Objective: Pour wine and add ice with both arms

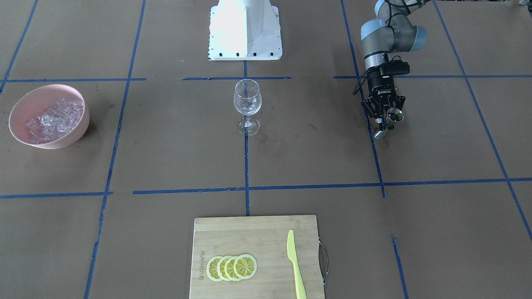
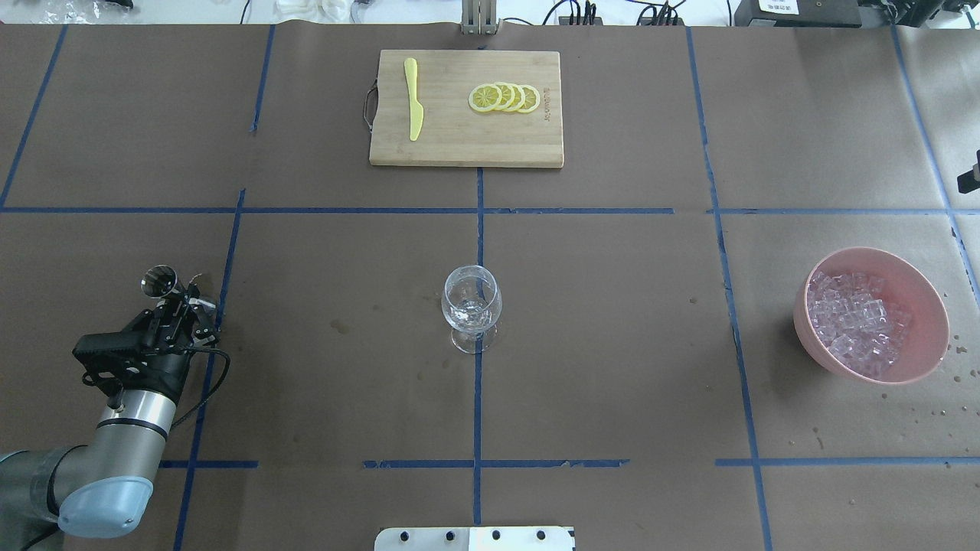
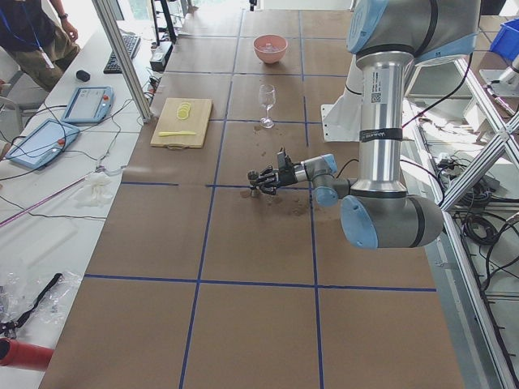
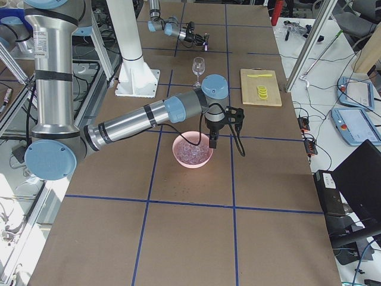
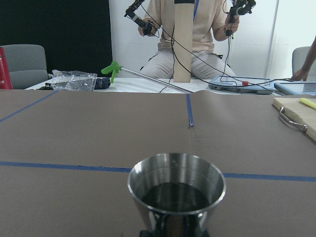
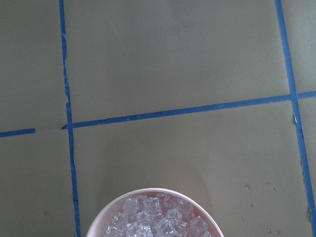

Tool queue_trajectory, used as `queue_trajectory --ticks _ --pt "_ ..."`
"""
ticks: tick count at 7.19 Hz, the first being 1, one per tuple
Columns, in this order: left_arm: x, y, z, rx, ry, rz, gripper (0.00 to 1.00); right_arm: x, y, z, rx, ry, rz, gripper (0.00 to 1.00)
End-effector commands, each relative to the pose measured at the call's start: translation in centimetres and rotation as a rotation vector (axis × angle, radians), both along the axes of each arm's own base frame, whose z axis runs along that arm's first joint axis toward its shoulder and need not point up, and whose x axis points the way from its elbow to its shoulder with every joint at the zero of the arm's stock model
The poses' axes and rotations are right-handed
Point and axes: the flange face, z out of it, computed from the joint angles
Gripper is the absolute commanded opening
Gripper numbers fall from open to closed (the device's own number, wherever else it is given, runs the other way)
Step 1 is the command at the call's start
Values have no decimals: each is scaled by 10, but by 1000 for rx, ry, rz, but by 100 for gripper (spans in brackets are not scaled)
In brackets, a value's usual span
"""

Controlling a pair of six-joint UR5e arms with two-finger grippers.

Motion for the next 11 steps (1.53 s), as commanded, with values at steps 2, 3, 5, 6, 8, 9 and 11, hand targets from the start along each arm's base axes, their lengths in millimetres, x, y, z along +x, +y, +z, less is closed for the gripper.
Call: queue_trajectory --ticks 2,3,5,6,8,9,11 --pt "-17 -12 -30 17 28 -22 0 -3 0 1 -1 3 -5 100" --pt "-27 -20 -51 34 25 -28 0 -6 0 0 1 3 -11 100" --pt "-42 -23 -94 77 17 -11 0 -26 0 -2 10 19 -33 100" --pt "-47 -26 -108 97 5 -7 0 -28 1 -3 12 17 -38 100" --pt "-51 -49 -136 151 -143 -4 0 -43 9 -15 8 27 -34 100" --pt "-45 -52 -157 185 -176 9 0 -56 20 -19 21 21 -17 100" --pt "-42 -53 -191 221 -191 34 0 -76 53 11 44 34 7 100"
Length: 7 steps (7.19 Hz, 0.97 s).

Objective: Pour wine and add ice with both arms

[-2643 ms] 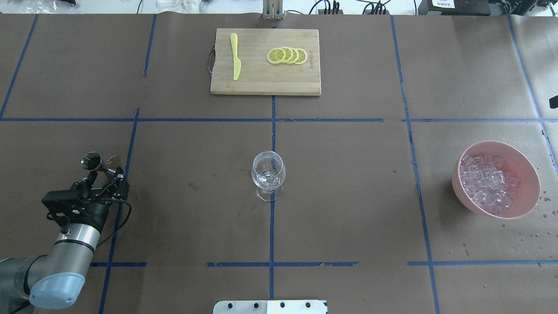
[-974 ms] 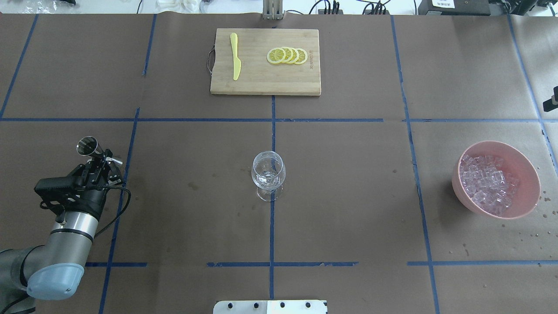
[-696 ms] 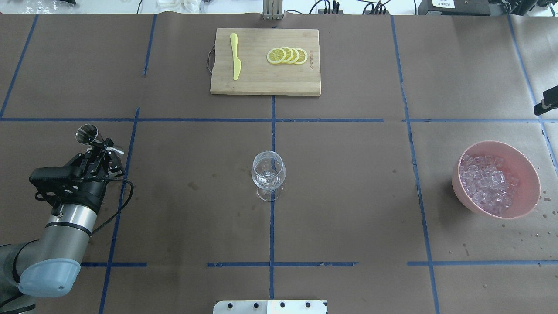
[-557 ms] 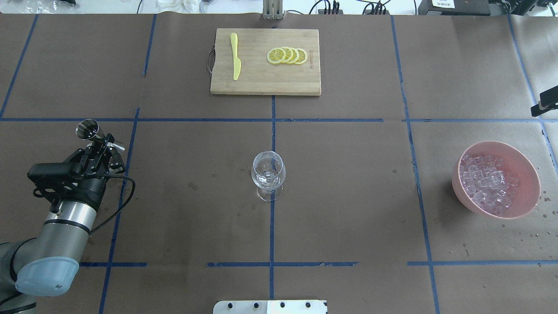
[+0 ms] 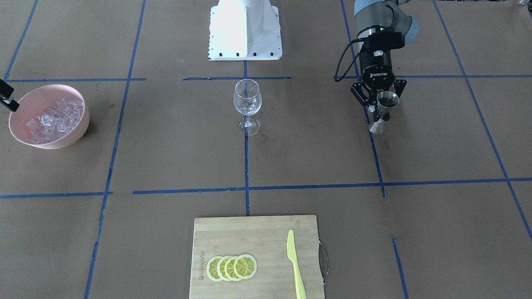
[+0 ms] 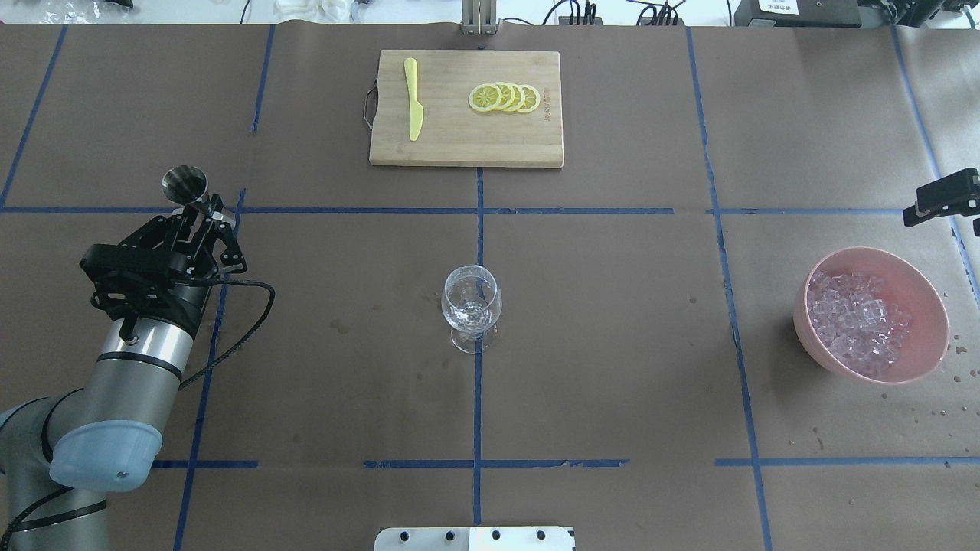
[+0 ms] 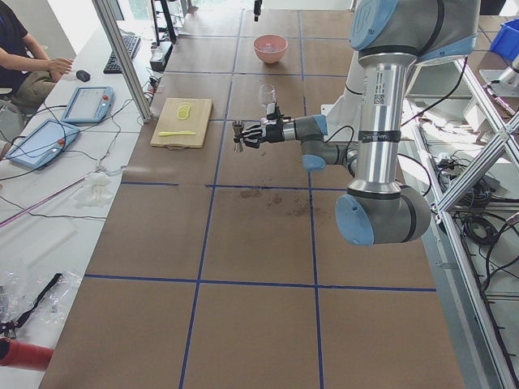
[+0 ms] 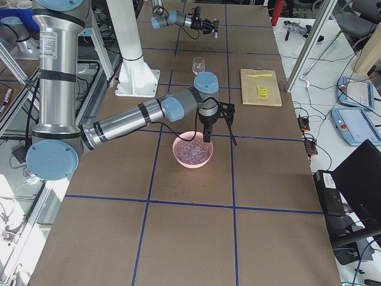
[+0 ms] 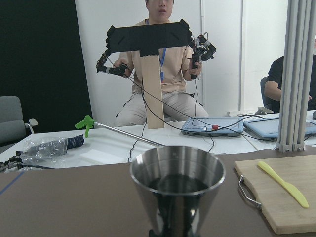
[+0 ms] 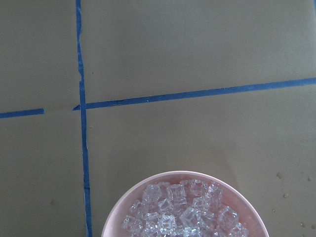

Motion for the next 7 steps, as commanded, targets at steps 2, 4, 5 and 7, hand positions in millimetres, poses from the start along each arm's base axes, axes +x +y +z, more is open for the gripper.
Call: queue_trajectory --ticks 2,4,5,7 --pt "0 5 -56 40 25 90 0 -15 35 31 20 27 -9 100" --pt "19 10 -82 57 25 159 0 -16 42 37 23 30 -19 100" --pt "36 23 -97 73 21 195 0 -17 42 37 23 30 -20 100" --pt "69 36 -124 52 -55 237 0 -18 42 36 24 29 -22 100"
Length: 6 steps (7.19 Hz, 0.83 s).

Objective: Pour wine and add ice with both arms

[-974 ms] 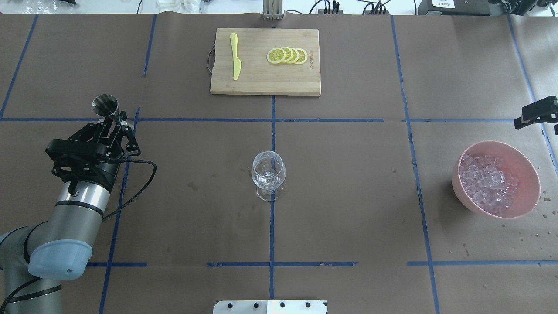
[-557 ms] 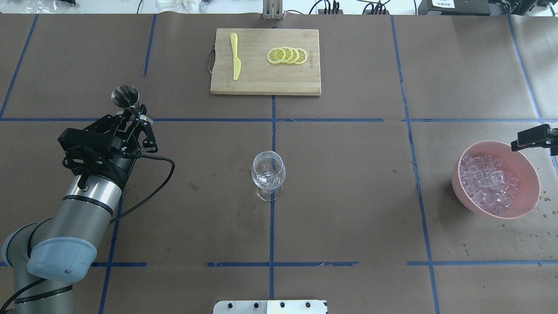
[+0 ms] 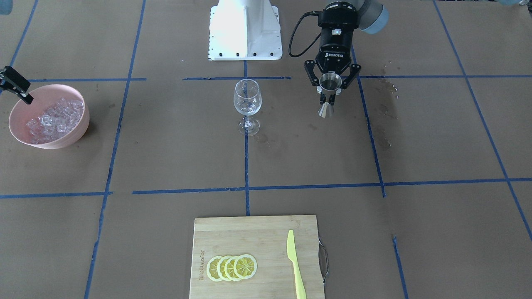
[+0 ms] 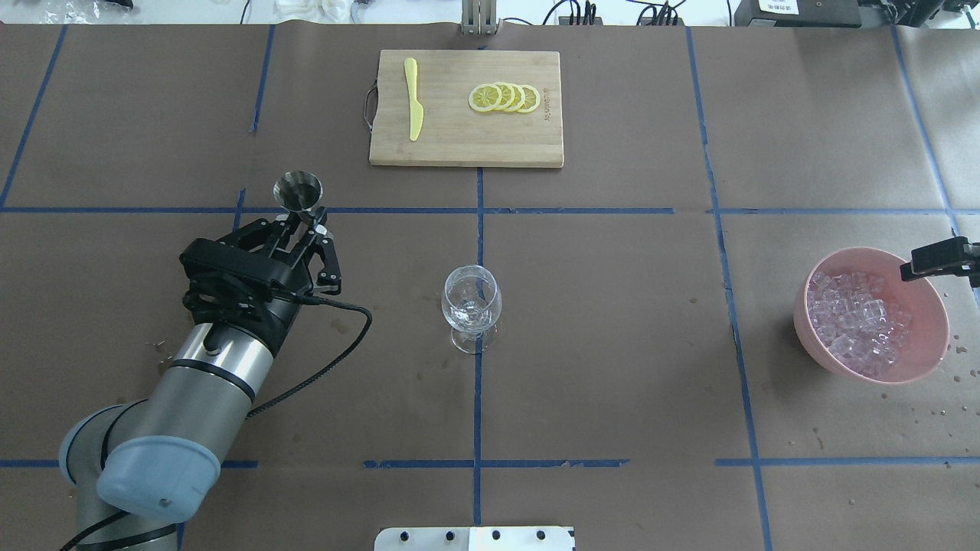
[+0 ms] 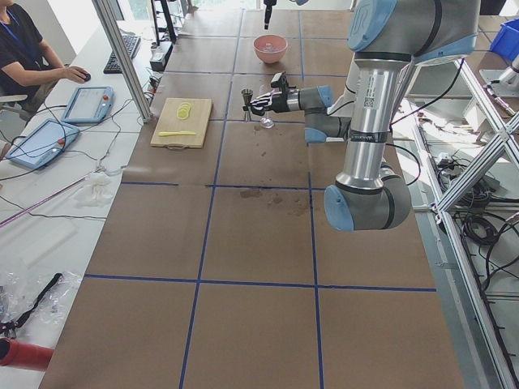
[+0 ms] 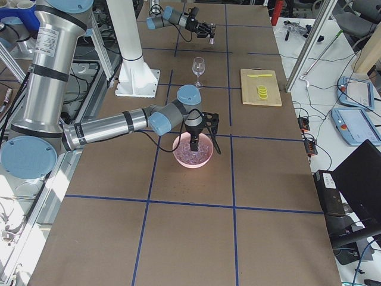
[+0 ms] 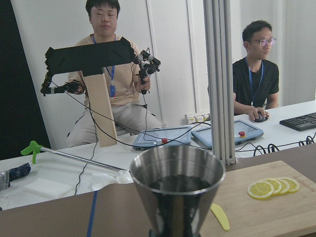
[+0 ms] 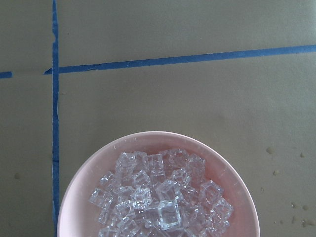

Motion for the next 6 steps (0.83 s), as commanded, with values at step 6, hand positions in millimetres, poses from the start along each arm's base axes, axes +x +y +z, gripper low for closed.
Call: queue_trajectory --ticks 6 --pt "70 56 -73 131 -360 18 0 -4 -1 -1 2 -1 -7 100"
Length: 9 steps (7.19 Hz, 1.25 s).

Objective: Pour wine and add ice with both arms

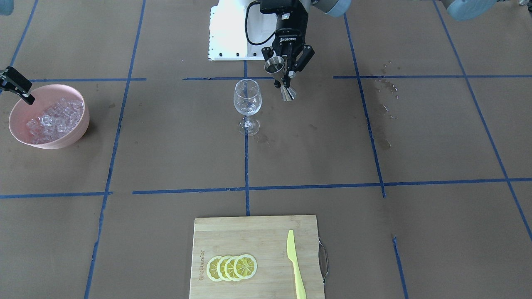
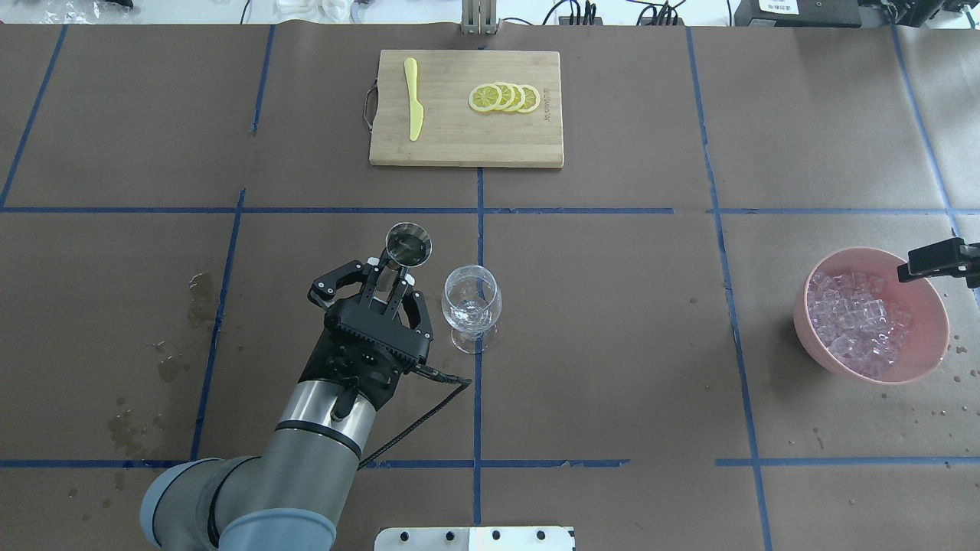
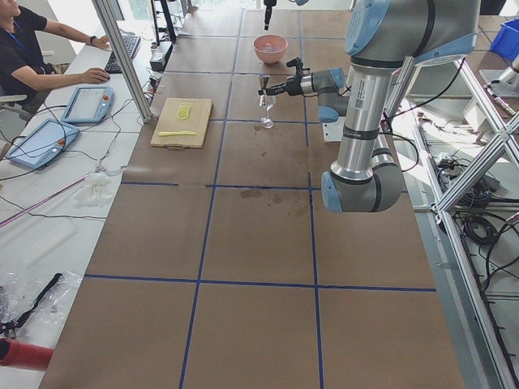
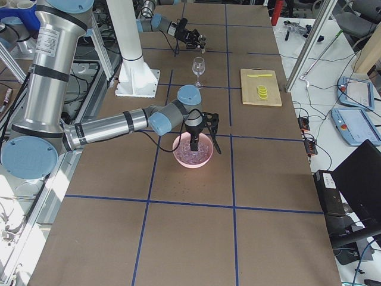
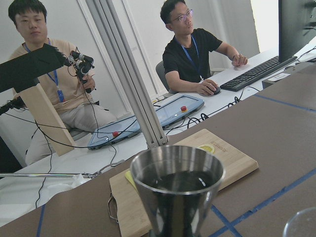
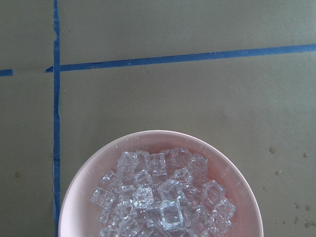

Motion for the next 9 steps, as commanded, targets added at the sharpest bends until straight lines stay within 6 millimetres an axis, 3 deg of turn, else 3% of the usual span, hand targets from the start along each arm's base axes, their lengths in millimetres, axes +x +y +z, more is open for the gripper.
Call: queue_trajectory --ticks 1,4,9 --pt "10 8 -4 80 -183 -37 0 -1 0 0 1 -1 -1 100" --pt "20 10 -1 162 -425 -56 0 -2 -1 0 -1 -2 -2 100" --pt "17 9 -7 273 -768 -55 0 -3 -1 1 -2 -1 -4 100"
